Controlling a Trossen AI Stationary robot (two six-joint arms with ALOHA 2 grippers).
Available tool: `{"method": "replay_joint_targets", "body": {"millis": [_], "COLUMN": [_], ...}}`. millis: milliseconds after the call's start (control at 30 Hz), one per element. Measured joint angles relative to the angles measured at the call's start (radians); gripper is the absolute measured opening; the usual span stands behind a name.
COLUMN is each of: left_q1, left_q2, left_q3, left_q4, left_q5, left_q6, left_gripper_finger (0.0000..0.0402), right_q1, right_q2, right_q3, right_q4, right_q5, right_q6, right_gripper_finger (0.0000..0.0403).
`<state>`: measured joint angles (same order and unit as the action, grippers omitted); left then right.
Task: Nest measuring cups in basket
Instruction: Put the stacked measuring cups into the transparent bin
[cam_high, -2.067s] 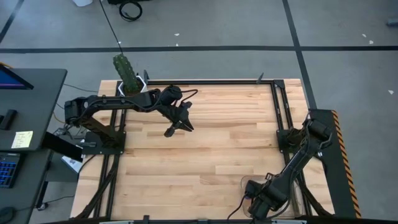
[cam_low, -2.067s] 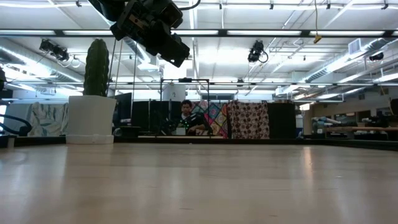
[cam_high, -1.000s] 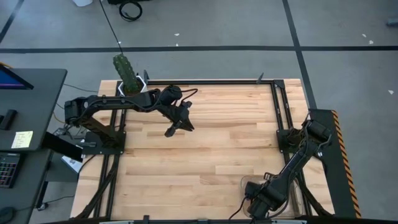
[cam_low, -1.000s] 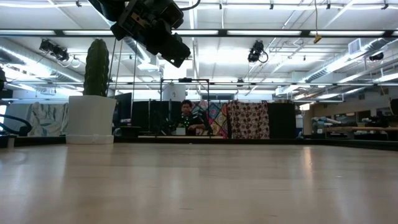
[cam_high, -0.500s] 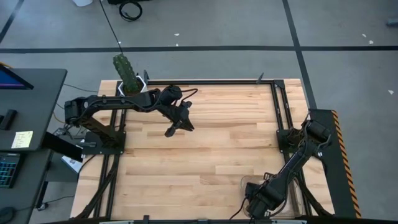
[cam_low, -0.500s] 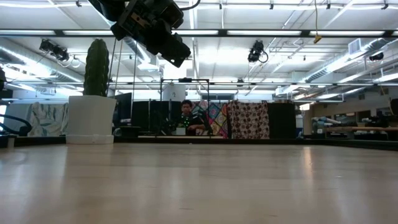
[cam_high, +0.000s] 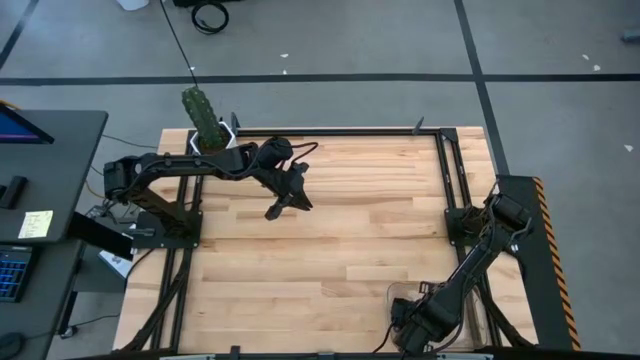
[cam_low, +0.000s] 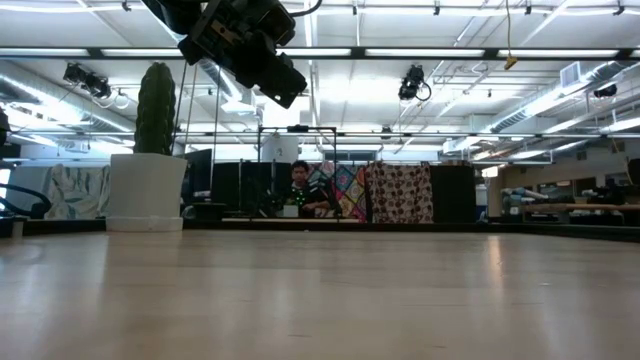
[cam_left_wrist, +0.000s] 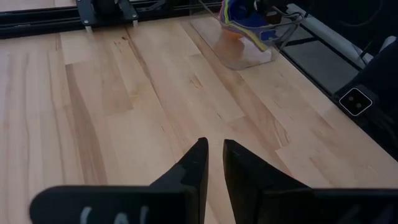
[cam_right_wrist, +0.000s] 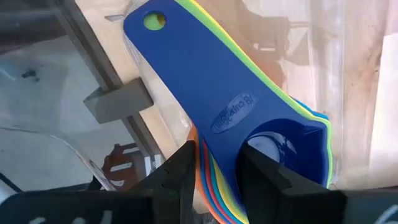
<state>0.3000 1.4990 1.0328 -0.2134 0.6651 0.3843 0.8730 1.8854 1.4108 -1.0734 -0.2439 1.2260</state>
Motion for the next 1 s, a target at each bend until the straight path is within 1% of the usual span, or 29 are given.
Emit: {"method": "replay_joint_targets", "body": {"millis": [133,433,600,667,1000], "left_q1": [0.000,0.000,0.000,0.000,0.000], "left_q2": [0.000,0.000,0.000,0.000,0.000], "left_q3": [0.000,0.000,0.000,0.000,0.000], "left_q4": [0.000,0.000,0.000,0.000,0.000], "left_q5": [-0.001,-0.003,-0.003,-0.003,-0.035], "left_q6": [-0.006,-0.014,-0.015,-0.015,-0.055], "left_gripper_finger": [0.0052,0.0052,0.0052,0.0052,0.0052], "right_q1": [0.000,-0.005,-0.005,-0.006,-0.006], "right_q2": [0.000,-0.002,-0.003,-0.004,-0.004], "right_q3": [0.001,0.002,0.003,0.003,0.003], "right_q4": [-0.009,-0.021,-0.023,-0.028,-0.067], "right_q5": [0.015,0.010,0.067,0.066,0.039], "right_q6": [-0.014,-0.057,-0.083,-0.121,-0.156], "right_gripper_finger": [0.0114,0.0114,0.0114,0.0114,0.0114]}}
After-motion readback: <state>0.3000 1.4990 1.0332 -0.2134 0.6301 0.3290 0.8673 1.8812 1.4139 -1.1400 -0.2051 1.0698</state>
